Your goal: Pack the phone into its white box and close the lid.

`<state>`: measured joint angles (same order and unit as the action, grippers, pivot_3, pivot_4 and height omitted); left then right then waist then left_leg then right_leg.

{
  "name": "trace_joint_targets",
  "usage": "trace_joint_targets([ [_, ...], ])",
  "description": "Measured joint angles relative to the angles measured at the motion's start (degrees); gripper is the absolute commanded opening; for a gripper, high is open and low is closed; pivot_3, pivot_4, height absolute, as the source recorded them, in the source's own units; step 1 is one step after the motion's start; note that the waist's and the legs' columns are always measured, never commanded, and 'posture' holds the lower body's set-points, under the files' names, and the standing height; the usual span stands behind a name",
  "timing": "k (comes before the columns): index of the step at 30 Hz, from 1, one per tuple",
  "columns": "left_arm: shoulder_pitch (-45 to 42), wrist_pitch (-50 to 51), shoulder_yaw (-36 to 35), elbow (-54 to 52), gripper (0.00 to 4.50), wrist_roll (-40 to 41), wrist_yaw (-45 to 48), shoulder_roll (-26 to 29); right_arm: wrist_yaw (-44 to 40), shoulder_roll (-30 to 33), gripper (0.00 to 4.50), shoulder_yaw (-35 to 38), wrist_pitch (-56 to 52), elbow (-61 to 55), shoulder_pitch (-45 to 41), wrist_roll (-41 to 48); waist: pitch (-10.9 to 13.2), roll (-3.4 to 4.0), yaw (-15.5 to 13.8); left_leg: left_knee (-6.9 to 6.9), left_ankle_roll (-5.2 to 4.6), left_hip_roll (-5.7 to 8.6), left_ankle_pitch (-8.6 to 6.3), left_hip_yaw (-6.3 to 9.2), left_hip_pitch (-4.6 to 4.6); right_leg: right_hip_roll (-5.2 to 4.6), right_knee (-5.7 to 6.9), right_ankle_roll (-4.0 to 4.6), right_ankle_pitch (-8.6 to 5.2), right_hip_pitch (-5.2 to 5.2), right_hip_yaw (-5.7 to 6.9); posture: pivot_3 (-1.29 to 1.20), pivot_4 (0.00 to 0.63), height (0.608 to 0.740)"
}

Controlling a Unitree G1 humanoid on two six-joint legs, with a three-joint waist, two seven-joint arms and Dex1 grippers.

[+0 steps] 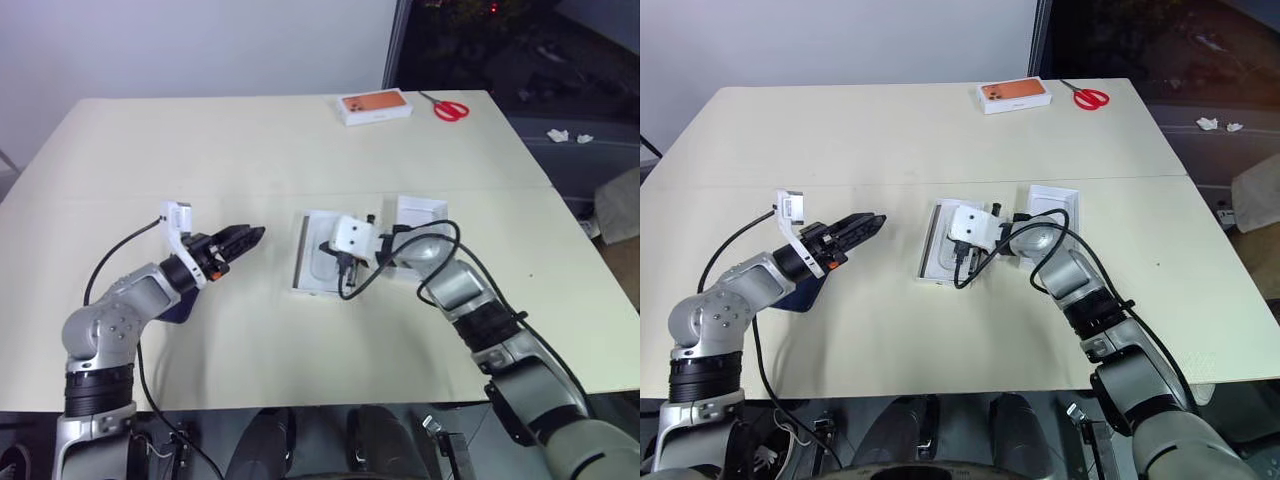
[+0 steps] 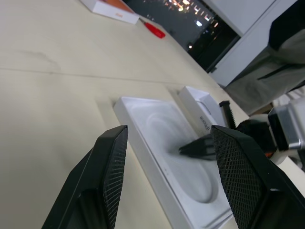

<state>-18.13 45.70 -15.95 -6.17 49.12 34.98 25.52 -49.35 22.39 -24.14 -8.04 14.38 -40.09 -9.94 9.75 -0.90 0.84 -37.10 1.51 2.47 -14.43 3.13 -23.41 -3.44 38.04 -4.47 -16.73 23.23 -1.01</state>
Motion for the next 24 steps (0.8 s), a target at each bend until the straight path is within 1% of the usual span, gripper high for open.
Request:
trace_joint_targets([
  [4, -0.01, -0.32, -0.01, 0.52, 2.94, -0.34, -0.12, -0.28, -0.2, -1.54, 0.02, -2.73, 0.1, 0.03, -0.07, -2.49, 0.0, 0.0, 0.07, 0.0, -0.03, 0.0, -0.01, 0.0, 0.0, 0.01, 0.01, 0.0, 0.0, 0.0, 0.0, 0.0, 0.15, 0.74],
  [8, -0.01, -0.58, -0.27, 0.53, 2.94, -0.41, -0.19, -0.41, 0.18, -1.65, 0.02, -3.8, 1.07, 0.72, -0.75, -5.03, 0.0, 0.0, 0.06, -0.01, -0.03, 0.0, -0.01, 0.01, 0.0, 0.01, 0.01, 0.0, 0.0, 0.0, 0.01, 0.0, 0.15, 0.74],
  [11, -0.01, -1.2, -0.32, 0.53, 2.94, -0.6, -0.23, -0.44, 0.87, -3.36, 0.02, -4.25, 1.67, 1.95, -1.52, -6.25, 0.0, 0.0, 0.21, 0.0, -0.01, 0.0, -0.01, 0.01, 0.02, 0.02, 0.02, 0.0, 0.0, 0.0, 0.01, 0.0, 0.15, 0.74],
  [18, -0.01, -1.26, -0.28, 0.53, 2.94, -1.02, -0.72, -1.11, 1.98, -7.47, 0.02, -4.53, 0.66, 3.9, -2.3, -7.0, 0.0, 0.0, 0.3, 0.0, 0.0, -0.04, 0.0, 0.01, 0.02, 0.06, 0.03, 0.0, 0.0, 0.01, 0.01, 0.0, 0.15, 0.74],
  [24, 0.41, -1.36, -0.28, 0.49, 2.94, -1.11, -1.15, -1.3, 2.08, -7.61, 0.02, -4.45, 0.41, 4.4, -2.35, -6.92, 0.0, 0.0, 0.22, 0.0, -0.01, -0.04, -0.01, 0.01, 0.02, 0.05, 0.03, 0.0, 0.0, 0.0, 0.01, 0.0, 0.15, 0.74],
])
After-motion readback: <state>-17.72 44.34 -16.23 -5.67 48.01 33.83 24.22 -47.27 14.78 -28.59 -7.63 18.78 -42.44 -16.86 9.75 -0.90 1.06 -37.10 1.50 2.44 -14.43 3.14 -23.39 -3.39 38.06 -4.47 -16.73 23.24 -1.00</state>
